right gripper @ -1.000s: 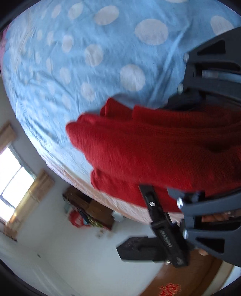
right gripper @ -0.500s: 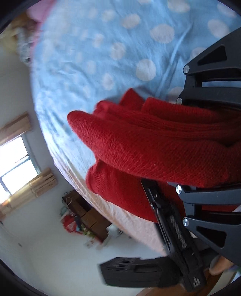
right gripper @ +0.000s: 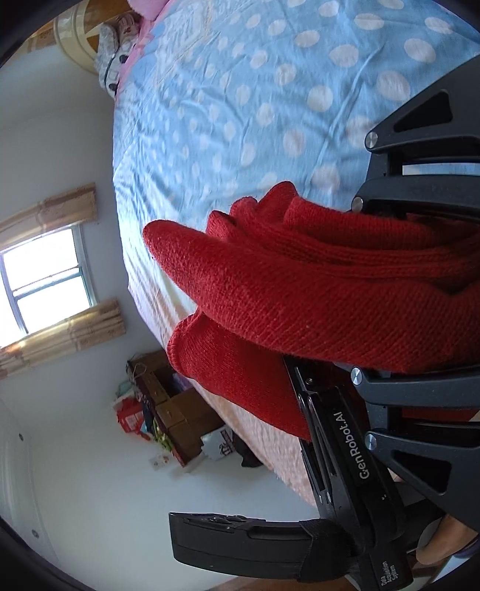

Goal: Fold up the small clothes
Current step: 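Grasp the folded cardigan with the right tool while the left tool grasps it, then lift and carry the folded cardigan with both tools toward the bed corner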

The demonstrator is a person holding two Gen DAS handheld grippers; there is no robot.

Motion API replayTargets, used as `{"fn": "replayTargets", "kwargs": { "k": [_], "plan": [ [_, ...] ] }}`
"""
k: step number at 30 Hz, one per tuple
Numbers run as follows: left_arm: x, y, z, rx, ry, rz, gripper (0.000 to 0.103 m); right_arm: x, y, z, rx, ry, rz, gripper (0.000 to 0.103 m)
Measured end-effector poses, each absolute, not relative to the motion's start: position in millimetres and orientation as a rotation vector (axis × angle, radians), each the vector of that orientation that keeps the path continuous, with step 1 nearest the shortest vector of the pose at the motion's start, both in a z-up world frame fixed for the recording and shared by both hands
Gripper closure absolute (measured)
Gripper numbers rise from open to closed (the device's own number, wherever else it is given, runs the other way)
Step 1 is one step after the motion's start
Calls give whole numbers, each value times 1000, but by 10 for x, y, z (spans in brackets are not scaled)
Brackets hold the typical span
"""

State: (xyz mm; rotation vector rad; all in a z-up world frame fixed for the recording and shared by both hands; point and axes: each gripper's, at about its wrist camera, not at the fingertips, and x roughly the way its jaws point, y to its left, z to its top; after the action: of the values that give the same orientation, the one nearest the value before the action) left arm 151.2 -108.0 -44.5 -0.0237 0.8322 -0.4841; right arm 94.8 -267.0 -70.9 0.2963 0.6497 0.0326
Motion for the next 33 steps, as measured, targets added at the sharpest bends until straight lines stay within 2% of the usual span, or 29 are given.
{"fn": "replayTargets", "kwargs": {
  "k": [18,33],
  "plan": [
    [1565,-321,-408,-100,818,-337,64,1223,-1929,-625,288,664,146,61],
    [1623,-64,-397,-150,810,-284,64,1446,-1642,-611,264,673,201,61]
  ]
}}
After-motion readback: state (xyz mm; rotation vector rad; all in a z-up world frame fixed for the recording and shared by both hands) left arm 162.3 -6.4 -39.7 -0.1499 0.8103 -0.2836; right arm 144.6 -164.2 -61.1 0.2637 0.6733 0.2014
